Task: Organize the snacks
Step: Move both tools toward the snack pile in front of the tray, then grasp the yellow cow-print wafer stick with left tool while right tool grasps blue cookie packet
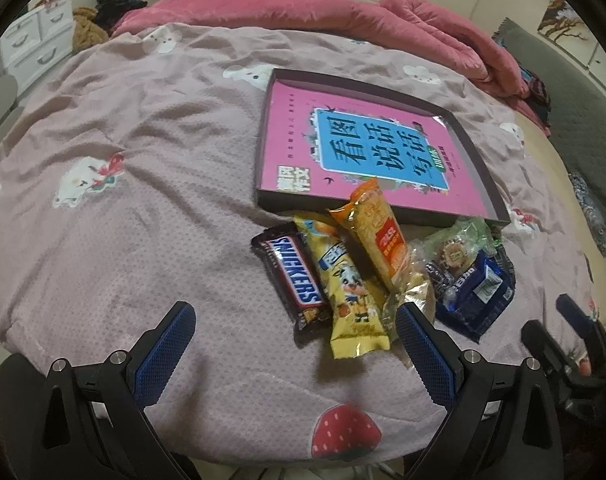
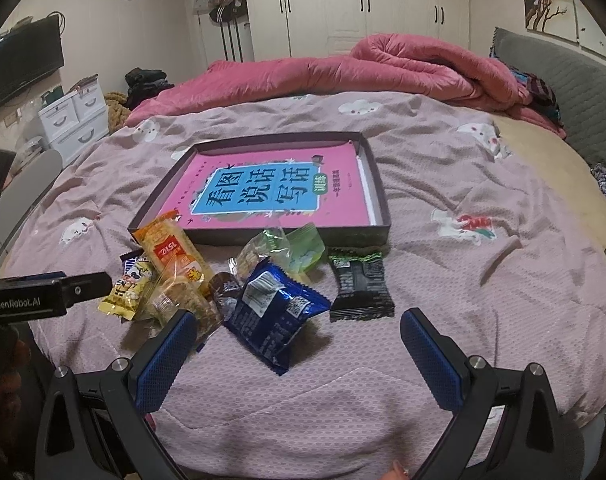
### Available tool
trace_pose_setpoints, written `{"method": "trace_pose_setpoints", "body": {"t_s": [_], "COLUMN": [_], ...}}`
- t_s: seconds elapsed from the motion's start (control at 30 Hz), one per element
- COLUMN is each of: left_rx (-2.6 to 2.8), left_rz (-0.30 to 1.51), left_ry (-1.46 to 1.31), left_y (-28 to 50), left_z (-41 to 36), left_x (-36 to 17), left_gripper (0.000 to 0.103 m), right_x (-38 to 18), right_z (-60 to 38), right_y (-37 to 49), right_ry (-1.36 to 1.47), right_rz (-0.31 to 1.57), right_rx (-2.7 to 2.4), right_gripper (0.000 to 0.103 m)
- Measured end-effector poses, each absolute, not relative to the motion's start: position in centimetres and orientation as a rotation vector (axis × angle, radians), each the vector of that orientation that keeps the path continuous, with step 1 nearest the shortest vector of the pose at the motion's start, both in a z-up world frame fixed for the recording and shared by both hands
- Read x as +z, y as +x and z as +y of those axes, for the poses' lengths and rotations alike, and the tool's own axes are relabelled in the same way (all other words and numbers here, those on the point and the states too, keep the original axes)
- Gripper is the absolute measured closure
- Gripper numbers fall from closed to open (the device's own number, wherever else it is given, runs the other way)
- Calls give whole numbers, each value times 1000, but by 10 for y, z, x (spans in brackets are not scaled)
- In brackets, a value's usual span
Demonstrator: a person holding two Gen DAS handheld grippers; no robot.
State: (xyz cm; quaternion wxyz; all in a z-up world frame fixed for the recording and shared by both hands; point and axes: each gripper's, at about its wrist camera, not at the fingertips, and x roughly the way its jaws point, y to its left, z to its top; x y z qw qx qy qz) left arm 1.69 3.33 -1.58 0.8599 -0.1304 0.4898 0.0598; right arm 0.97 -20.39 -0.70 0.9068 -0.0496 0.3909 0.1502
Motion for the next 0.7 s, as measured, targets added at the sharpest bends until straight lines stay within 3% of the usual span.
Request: {"method": "trace_pose_setpoints", "body": {"t_s": [0.2,0.27,0.3,0.43,0.63,0.7], "left_rx": [85,74,69,53,27,18], "left_rz": [1049,1046,1046,1079,1091,1096], "left_ry": [-265,-265,-265,-275,-265,-261], "left_y": [25,29,30,39,42,44], "left_z": [24,24,24,24,19,17], "left_x": [-20,-19,-19,-26,-29,-30], "left_gripper": [8,16,27,48,51,51], "right_x": [-14,-17,-19,-27,-40,-41], "right_z": [-204,-206,-207,-207,-200,-195], "right_y": [16,20,22,31,42,44], "right_ry": [-76,-52,-35,15,65,60], "right_rz": [836,855,868,912,957,957], "right_rx": [310,304,302,287,269,259], "right_gripper": [1,1,0,1,2,11]}}
